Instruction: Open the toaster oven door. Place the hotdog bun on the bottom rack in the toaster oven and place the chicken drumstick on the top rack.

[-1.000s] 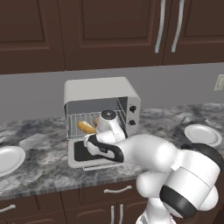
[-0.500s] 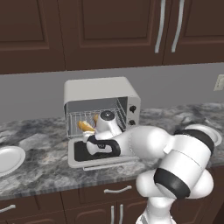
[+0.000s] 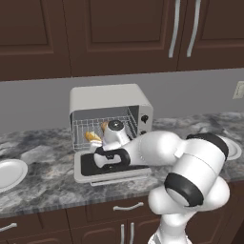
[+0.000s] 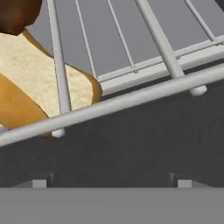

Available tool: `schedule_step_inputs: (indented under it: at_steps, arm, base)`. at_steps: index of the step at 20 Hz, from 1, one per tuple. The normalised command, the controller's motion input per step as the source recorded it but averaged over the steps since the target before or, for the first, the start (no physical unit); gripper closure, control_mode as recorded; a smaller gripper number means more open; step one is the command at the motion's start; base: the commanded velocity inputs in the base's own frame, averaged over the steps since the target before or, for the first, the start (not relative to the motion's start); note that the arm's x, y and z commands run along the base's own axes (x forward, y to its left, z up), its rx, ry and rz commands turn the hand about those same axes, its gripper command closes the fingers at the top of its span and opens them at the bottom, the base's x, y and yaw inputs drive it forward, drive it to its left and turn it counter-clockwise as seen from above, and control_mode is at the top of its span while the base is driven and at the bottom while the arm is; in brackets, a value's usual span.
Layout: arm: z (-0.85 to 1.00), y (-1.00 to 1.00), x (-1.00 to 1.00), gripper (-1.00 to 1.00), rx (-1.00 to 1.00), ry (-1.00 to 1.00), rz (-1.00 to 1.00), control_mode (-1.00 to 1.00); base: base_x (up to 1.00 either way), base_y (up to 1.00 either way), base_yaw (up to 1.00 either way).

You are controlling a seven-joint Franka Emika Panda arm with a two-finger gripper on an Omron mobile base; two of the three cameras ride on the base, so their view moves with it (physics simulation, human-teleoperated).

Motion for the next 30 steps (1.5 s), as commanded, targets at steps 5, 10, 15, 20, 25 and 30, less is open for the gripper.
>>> schedule_step_inputs:
  at_steps: [5, 10, 15, 20, 25, 30]
  arm:
    - [-0.04, 0.0, -0.32, -1.0, 0.04, 0.0, -0.04, -1.0]
    - [0.0, -0.02, -0.61, -1.0, 0.04, 0.0, -0.03, -1.0]
    - [-0.13, -0.32, 0.05, -1.0, 0.0, 0.01, -0.07, -1.0]
    - [-0.42, -0.14, 0.01, -1.0, 0.0, 0.02, -0.01, -1.0]
    - [-0.31, -0.04, 0.12, -1.0, 0.0, 0.01, 0.0, -1.0]
    - [-0.34, -0.16, 0.27, -1.0, 0.0, 0.03, 0.0, -1.0]
  base:
    - [0.0, 0.0, 0.0]
    - [0.0, 0.0, 0.0]
    - [0.0, 0.0, 0.0]
    - [0.0, 0.0, 0.0]
    - [0.0, 0.0, 0.0]
    - [0.0, 0.0, 0.0]
